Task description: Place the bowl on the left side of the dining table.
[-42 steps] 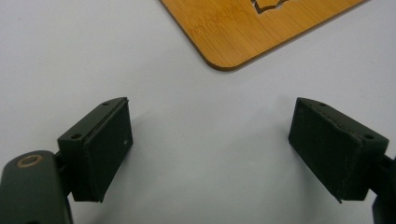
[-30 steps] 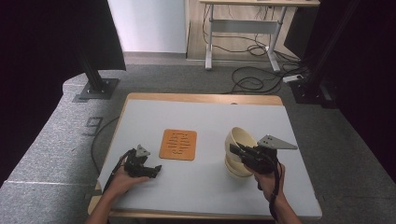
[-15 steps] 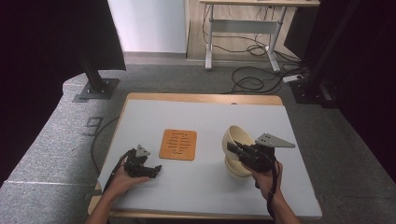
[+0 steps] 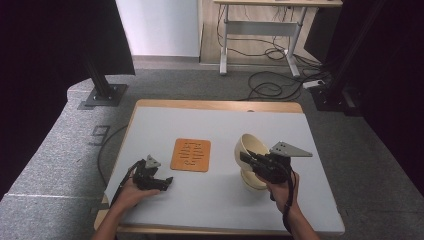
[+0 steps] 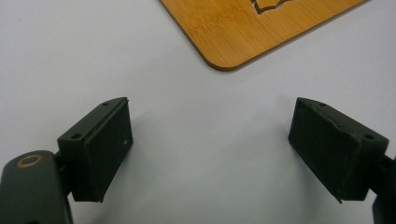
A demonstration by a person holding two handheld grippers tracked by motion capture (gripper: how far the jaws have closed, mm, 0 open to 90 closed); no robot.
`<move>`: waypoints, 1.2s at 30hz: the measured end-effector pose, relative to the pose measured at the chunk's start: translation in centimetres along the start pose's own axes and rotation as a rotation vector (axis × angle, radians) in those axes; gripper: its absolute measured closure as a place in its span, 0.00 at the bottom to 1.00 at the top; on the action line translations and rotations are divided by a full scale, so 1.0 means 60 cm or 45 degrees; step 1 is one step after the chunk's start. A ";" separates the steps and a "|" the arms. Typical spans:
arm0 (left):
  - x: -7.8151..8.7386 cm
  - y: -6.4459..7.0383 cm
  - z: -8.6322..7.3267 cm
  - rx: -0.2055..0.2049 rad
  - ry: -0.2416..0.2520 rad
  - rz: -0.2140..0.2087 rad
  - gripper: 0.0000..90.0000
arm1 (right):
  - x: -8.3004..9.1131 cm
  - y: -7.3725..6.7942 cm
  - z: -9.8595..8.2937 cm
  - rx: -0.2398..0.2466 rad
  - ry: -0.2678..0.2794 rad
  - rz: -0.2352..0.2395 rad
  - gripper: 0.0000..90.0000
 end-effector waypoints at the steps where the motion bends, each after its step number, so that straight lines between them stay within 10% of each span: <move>1: 0.000 0.000 0.000 0.000 0.000 0.000 0.15 | -0.001 -0.001 0.000 0.000 0.002 0.001 0.90; 36: 0.000 0.000 0.000 -0.001 0.000 0.002 0.15 | -0.030 -0.020 0.007 0.015 0.000 0.041 0.90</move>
Point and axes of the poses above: each handheld gripper's, and its own axes: x roughly backward along the jaws, z roughly out of its top, y roughly to its right, the point moved 6 cm from there along -x, roughly forward along the jaws, and after that the axes turned 6 degrees about y, right-handed, at the moved point
